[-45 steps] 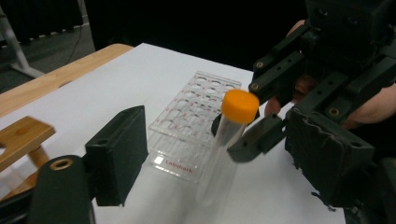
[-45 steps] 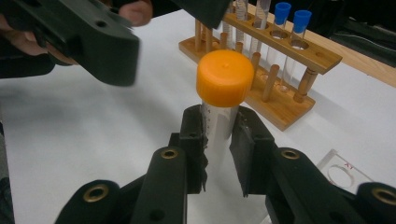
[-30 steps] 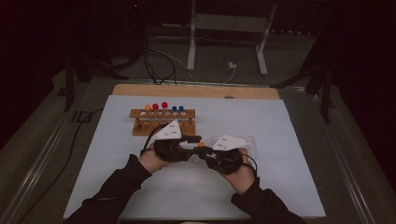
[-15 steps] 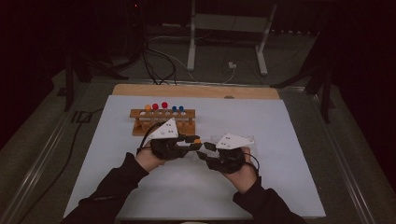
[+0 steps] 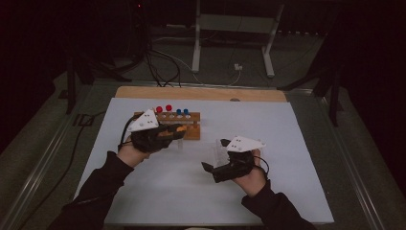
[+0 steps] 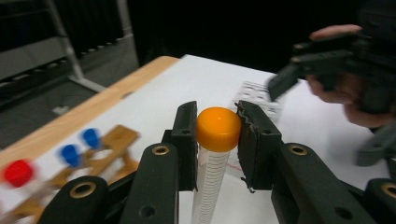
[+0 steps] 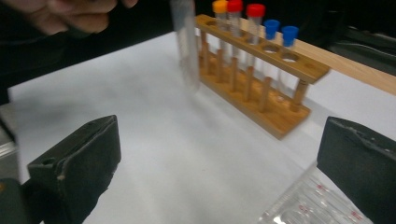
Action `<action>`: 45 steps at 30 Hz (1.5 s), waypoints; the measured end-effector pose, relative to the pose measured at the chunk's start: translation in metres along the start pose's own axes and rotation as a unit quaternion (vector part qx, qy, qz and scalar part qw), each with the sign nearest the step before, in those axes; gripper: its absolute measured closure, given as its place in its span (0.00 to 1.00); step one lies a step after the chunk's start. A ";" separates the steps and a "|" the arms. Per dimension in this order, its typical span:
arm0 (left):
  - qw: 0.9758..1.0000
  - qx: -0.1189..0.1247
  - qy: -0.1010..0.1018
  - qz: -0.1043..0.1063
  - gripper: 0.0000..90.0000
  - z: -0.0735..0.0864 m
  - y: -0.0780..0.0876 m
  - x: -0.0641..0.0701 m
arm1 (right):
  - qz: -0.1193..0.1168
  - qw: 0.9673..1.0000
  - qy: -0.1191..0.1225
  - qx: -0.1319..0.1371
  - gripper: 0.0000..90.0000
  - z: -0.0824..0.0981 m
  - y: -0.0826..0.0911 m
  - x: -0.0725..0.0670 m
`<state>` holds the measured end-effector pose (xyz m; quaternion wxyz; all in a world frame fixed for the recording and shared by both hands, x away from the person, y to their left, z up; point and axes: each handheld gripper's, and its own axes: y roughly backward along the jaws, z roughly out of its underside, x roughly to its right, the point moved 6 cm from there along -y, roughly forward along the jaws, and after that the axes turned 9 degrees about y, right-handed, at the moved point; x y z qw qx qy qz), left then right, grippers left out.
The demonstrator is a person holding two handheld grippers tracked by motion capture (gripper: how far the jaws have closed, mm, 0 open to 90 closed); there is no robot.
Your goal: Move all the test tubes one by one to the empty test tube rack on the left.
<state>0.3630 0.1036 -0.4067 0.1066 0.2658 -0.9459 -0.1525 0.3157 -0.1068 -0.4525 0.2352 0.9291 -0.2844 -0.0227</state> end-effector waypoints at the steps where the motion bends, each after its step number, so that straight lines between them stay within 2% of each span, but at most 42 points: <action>1: 1.000 0.003 -0.001 -0.007 0.79 -0.002 0.004 -0.004 | 0.001 1.000 -0.002 0.001 0.00 0.000 0.001 0.001; 3: 1.000 0.011 0.002 -0.021 0.79 -0.006 0.013 -0.012 | -0.010 1.000 -0.008 0.009 0.00 0.000 0.003 0.001; 6: 0.999 0.020 0.007 -0.044 0.79 -0.011 0.026 -0.025 | -0.007 1.000 -0.005 0.012 0.00 0.000 0.005 0.002; 12: 0.995 0.032 0.015 -0.089 0.79 -0.017 0.045 -0.051 | -0.001 1.000 0.006 0.015 0.00 -0.002 0.009 0.002; 15: 0.993 0.036 0.020 -0.112 0.79 -0.018 0.052 -0.065 | -0.003 1.000 0.006 0.017 0.00 -0.002 0.009 0.002; 20: 0.987 0.056 0.037 -0.146 0.79 -0.018 0.059 -0.089 | -0.005 1.000 0.005 0.019 0.00 -0.001 0.010 0.003; 25: 0.982 0.064 0.048 -0.172 0.79 -0.015 0.057 -0.106 | -0.004 1.000 0.005 0.022 0.00 -0.002 0.011 0.003; 29: 0.979 0.065 0.052 -0.187 0.79 -0.012 0.051 -0.117 | -0.002 1.000 0.007 0.023 0.00 -0.001 0.012 0.004; 35: 0.974 0.072 0.075 -0.201 0.79 -0.002 0.045 -0.134 | -0.003 1.000 0.007 0.022 0.00 -0.001 0.013 0.005; 38: 0.972 0.077 0.084 -0.204 0.79 0.006 0.042 -0.138 | -0.003 1.000 0.006 0.023 0.00 0.000 0.013 0.005; 40: 0.972 0.077 0.088 -0.204 0.79 0.011 0.039 -0.140 | -0.005 1.000 0.005 0.023 0.00 0.000 0.014 0.005; 45: 0.970 0.067 0.093 -0.213 0.79 0.021 0.032 -0.144 | -0.005 1.000 0.002 0.023 0.00 0.000 0.014 0.006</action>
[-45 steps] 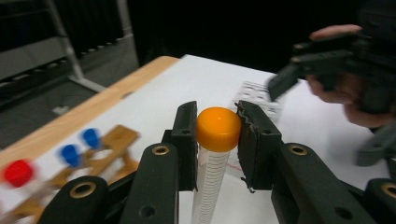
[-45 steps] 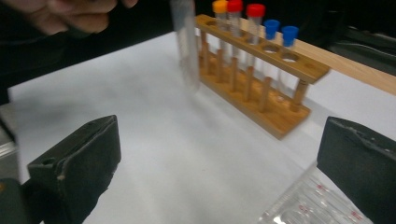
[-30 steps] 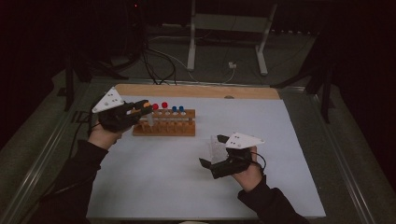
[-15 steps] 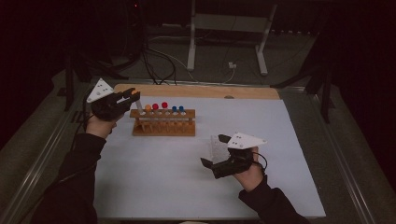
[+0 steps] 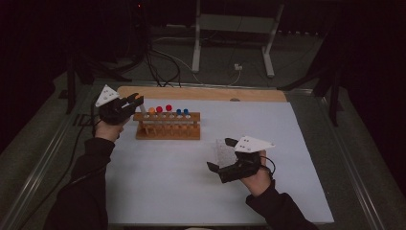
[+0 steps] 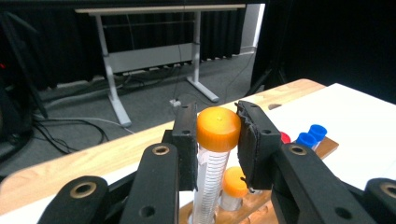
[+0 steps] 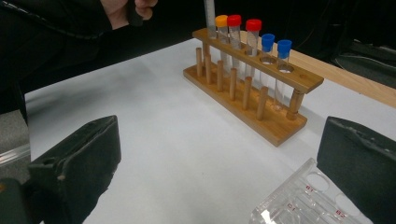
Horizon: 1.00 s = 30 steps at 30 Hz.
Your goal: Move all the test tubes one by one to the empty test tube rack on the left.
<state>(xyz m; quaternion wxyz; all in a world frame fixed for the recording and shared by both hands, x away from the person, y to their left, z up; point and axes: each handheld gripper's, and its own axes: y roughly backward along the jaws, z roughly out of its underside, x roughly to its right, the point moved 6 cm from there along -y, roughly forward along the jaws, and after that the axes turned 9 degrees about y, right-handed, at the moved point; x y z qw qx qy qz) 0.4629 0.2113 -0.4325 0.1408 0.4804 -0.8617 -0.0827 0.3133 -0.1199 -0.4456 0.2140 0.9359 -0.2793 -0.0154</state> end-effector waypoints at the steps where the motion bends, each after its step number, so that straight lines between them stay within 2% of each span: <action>1: 1.000 -0.004 0.000 0.000 0.79 0.002 -0.002 0.000 | 0.000 1.000 0.000 0.000 0.00 0.000 0.000 0.000; 7: 1.000 -0.026 -0.001 -0.011 0.79 0.017 -0.012 -0.001 | -0.001 1.000 -0.002 0.000 0.00 0.000 0.000 0.000; 15: 0.999 -0.038 0.001 -0.017 0.79 0.033 -0.018 0.000 | 0.000 1.000 -0.001 -0.001 0.00 0.000 0.000 0.001; 30: 0.998 -0.065 0.004 -0.022 0.79 0.046 -0.025 -0.003 | -0.004 1.000 -0.004 0.001 0.00 0.000 0.001 0.001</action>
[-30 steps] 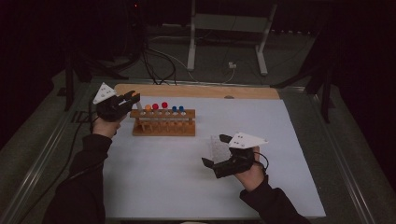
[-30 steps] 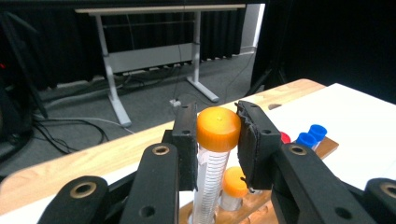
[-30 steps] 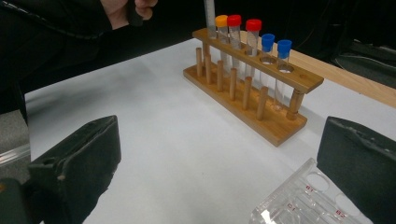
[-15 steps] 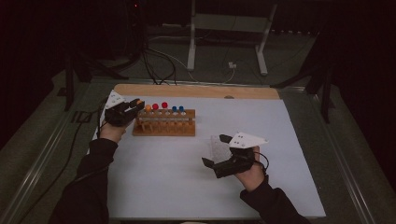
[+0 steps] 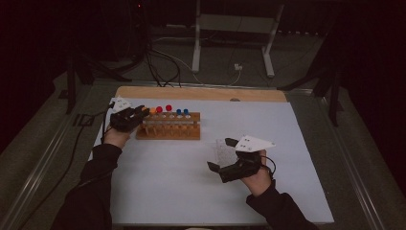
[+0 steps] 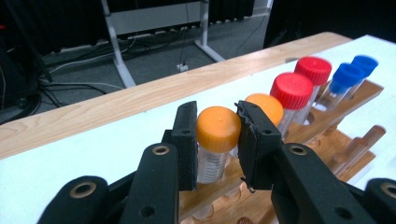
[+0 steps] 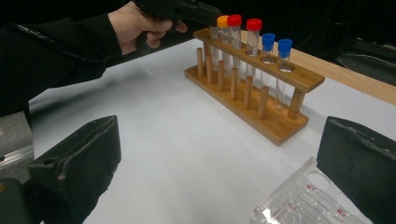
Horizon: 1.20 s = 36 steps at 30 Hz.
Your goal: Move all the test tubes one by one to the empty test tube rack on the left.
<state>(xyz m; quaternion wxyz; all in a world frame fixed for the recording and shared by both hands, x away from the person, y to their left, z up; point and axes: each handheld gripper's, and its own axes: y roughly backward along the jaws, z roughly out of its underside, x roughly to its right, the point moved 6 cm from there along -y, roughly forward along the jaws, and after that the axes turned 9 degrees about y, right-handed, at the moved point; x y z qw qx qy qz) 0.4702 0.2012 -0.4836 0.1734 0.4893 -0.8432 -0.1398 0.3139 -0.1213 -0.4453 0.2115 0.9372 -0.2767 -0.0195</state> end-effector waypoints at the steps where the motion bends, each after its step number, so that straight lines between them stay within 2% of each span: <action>1: 1.000 0.000 0.002 0.000 0.79 0.000 0.000 0.000 | 0.000 1.000 0.000 0.000 0.00 0.000 0.000 0.000; 6: 1.000 -0.001 0.002 0.006 0.78 -0.001 0.002 0.000 | -0.001 1.000 -0.001 -0.002 0.00 0.000 -0.001 0.000; 7: 1.000 0.003 0.002 0.001 0.73 -0.003 0.003 0.000 | -0.001 1.000 0.000 -0.002 0.00 0.001 -0.001 0.000; 9: 1.000 0.009 0.011 -0.004 0.57 -0.007 0.007 0.000 | 0.000 1.000 0.000 -0.002 0.00 0.001 -0.001 0.000; 11: 1.000 0.018 0.012 -0.006 0.48 -0.013 0.012 0.001 | 0.000 1.000 -0.002 -0.002 0.00 0.000 -0.001 0.000; 13: 1.000 0.024 0.011 -0.007 0.43 -0.019 0.018 0.003 | 0.000 1.000 -0.002 -0.001 0.00 0.001 0.000 0.001; 17: 1.000 0.021 0.007 0.000 0.30 -0.025 0.028 0.009 | 0.001 1.000 -0.002 -0.002 0.00 0.001 0.000 0.001; 20: 1.000 0.015 0.002 0.004 0.21 -0.024 0.034 0.015 | 0.001 1.000 -0.002 -0.002 0.00 0.001 0.000 0.001; 23: 1.000 0.016 0.001 0.010 0.17 -0.022 0.042 0.021 | 0.001 1.000 -0.001 -0.001 0.00 0.000 0.000 0.001; 28: 0.999 0.013 -0.002 0.032 0.09 -0.014 0.057 0.031 | 0.001 1.000 -0.001 -0.001 0.00 0.000 0.000 0.001; 30: 0.998 0.006 0.000 0.057 0.03 -0.010 0.062 0.037 | 0.000 1.000 -0.001 -0.001 0.00 0.000 0.000 0.001; 32: 0.997 0.001 -0.004 0.076 0.02 -0.004 0.067 0.042 | 0.000 1.000 -0.002 -0.001 0.00 0.001 0.000 0.000; 36: 0.995 -0.010 -0.013 0.097 0.02 0.009 0.074 0.054 | 0.000 1.000 0.000 -0.001 0.00 0.000 0.000 0.000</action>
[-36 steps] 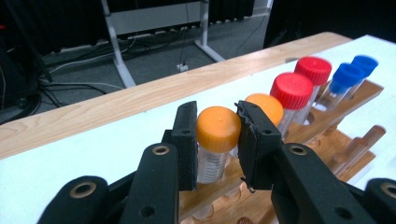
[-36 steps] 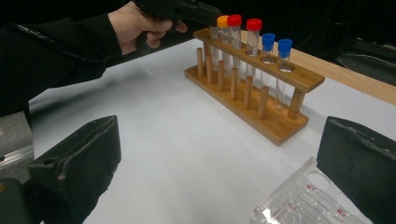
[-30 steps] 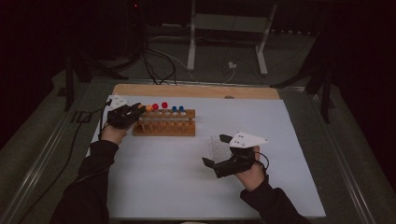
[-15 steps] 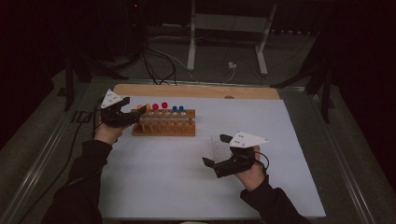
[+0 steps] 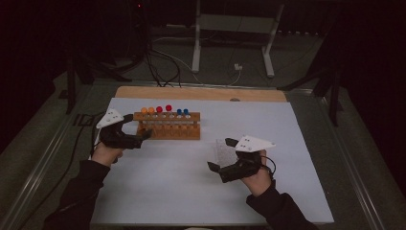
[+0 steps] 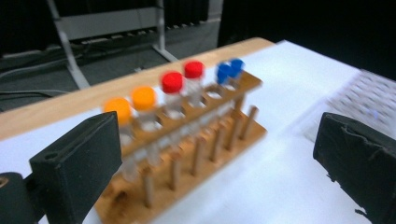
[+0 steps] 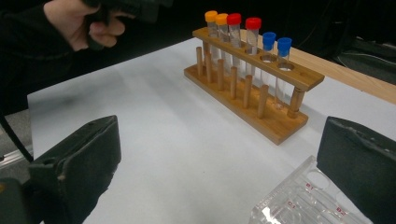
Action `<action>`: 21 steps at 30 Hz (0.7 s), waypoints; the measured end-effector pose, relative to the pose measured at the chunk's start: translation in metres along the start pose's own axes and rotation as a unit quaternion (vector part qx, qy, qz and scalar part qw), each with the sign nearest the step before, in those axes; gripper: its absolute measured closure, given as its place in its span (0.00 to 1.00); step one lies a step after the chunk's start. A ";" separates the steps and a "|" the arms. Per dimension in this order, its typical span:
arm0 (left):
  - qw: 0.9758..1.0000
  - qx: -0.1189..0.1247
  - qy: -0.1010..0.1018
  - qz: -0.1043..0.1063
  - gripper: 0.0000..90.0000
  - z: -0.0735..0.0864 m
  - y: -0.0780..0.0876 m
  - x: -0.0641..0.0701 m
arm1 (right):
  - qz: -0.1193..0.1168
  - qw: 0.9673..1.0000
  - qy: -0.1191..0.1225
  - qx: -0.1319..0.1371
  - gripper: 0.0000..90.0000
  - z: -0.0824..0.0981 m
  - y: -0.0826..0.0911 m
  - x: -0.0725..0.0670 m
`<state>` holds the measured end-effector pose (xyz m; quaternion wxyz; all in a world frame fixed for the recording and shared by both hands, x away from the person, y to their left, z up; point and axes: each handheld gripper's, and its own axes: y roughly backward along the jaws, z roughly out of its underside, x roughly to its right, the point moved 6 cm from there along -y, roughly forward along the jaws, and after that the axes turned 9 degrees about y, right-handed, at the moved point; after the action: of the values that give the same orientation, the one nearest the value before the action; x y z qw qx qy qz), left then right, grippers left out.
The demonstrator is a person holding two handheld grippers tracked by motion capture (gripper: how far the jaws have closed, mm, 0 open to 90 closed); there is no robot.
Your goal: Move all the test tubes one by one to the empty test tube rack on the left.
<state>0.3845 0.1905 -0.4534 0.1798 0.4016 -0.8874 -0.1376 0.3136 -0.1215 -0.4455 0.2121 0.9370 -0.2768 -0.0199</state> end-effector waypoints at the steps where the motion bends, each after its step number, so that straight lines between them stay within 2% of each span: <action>1: 1.000 -0.003 0.001 0.005 0.02 0.003 0.001 0.003 | 0.000 1.000 0.000 -0.001 0.00 0.000 0.000 0.000; 6: 1.000 -0.005 0.008 0.028 0.01 0.018 0.006 0.014 | 0.000 1.000 -0.001 -0.001 0.00 0.001 0.000 0.000; 16: 0.997 -0.041 -0.002 0.063 0.01 0.049 0.004 0.041 | 0.001 1.000 0.000 -0.001 0.00 0.001 0.000 -0.001; 19: 0.996 -0.046 0.003 0.073 0.01 0.057 0.004 0.047 | 0.001 1.000 0.000 -0.001 0.00 0.001 0.001 -0.001; 21: 0.996 -0.052 -0.004 0.074 0.01 0.063 0.003 0.050 | 0.001 1.000 0.001 0.000 0.00 0.001 0.001 -0.001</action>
<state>0.3250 0.1604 -0.4985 0.2069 0.3244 -0.9069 -0.1717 0.3123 -0.1222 -0.4458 0.2127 0.9366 -0.2778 -0.0188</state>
